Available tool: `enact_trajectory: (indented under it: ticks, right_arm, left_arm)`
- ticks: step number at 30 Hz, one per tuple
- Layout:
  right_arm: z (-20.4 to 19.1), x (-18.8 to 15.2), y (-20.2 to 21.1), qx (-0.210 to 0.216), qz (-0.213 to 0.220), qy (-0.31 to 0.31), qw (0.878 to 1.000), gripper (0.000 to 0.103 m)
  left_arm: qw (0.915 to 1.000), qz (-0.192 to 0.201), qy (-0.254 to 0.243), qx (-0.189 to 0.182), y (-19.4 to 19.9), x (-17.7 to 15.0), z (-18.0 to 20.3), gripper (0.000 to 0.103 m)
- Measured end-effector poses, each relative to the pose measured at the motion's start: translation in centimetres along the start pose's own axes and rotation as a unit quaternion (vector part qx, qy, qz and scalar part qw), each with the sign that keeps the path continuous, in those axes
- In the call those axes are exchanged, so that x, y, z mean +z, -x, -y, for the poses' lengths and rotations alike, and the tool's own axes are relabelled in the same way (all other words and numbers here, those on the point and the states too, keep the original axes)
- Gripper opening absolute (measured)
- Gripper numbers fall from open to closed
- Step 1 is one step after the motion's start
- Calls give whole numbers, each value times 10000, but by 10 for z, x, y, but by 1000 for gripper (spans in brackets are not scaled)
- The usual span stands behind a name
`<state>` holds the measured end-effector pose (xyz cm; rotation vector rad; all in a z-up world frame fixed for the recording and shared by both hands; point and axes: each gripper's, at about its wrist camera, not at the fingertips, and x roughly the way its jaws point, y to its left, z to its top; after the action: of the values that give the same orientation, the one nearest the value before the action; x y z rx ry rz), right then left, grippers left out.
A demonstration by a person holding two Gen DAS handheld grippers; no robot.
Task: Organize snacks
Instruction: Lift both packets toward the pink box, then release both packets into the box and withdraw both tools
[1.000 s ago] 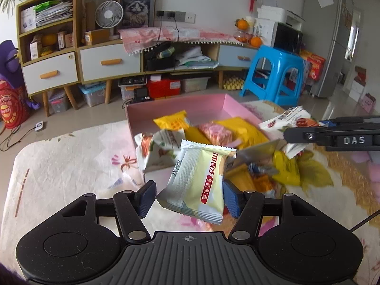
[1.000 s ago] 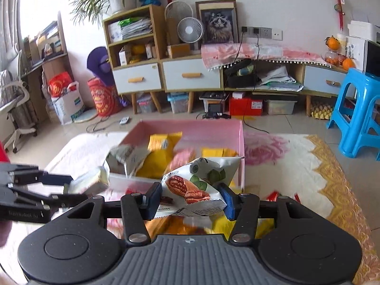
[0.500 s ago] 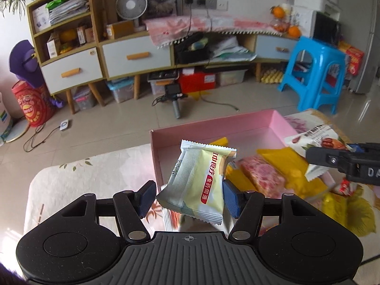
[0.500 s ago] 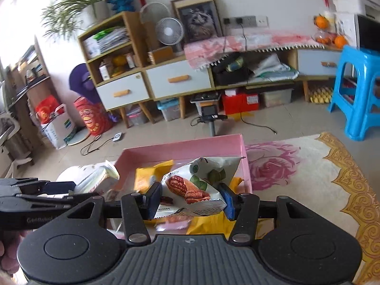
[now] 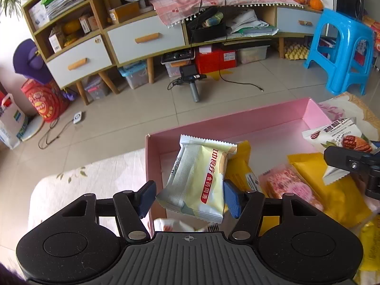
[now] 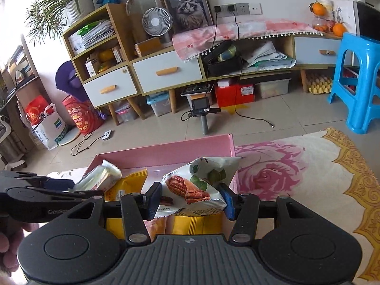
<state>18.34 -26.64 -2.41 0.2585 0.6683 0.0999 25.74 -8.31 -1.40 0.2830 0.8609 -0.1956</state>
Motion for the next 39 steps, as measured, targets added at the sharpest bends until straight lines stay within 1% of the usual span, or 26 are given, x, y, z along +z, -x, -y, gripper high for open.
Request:
enact_trajectory:
  ticks: [4, 7, 8, 9, 10, 11, 12, 14, 17, 24, 26, 29, 31, 39]
  right_arm:
    - [2, 1, -3, 57, 29, -46, 10000, 44]
    - [4, 2, -3, 119, 60, -60, 9999, 45]
    - [4, 3, -1, 146, 121, -39, 9998, 49]
    - [3, 4, 1, 135, 174, -15, 9998, 63]
    - [2, 5, 5, 109, 247, -10, 9996, 69]
    - [1, 6, 9, 112, 343, -20, 9993, 76]
    - [0, 7, 13, 140, 400, -26, 9991, 77]
    - [0, 11, 18, 200, 409, -57, 9989, 77]
    - [-1, 12, 24, 154, 396, -143, 9990, 79]
    - [-7, 11, 46, 71, 370, -190, 9991, 84]
    - [-9, 10, 56, 51, 373, -145, 9992, 85]
    - [-16, 8, 70, 21, 386, -24, 9992, 90]
    - [-20, 4, 80, -8, 408, 94, 9991, 91]
    - [-35, -16, 108, -22, 391, 474, 9981, 94]
  left_arm:
    - [9999, 94, 107, 57, -4, 1, -2, 61]
    - [9995, 260, 177, 36, -1, 0, -4, 65]
    - [9994, 292, 189, 44, 0, 0, -5, 67]
    - [9993, 313, 192, 42, 1, -1, -5, 71]
    - [9993, 324, 189, 19, 3, -2, -6, 75]
    - [9993, 341, 178, -24, 4, -3, -6, 80]
    - [9992, 365, 155, -70, 7, -4, -6, 83]
    - [9990, 410, 115, -132, 13, -5, -6, 86]
    - [9987, 438, 162, -192, 24, -7, -9, 90]
    - [9979, 568, 189, -258, 54, -21, -19, 92]
    - [9972, 619, 242, -356, 64, -27, -24, 92]
    - [9959, 717, 282, -475, 80, -38, -30, 94]
    - [9951, 790, 275, -520, 90, -47, -33, 96]
    - [9929, 904, 358, -691, 125, -83, -43, 97]
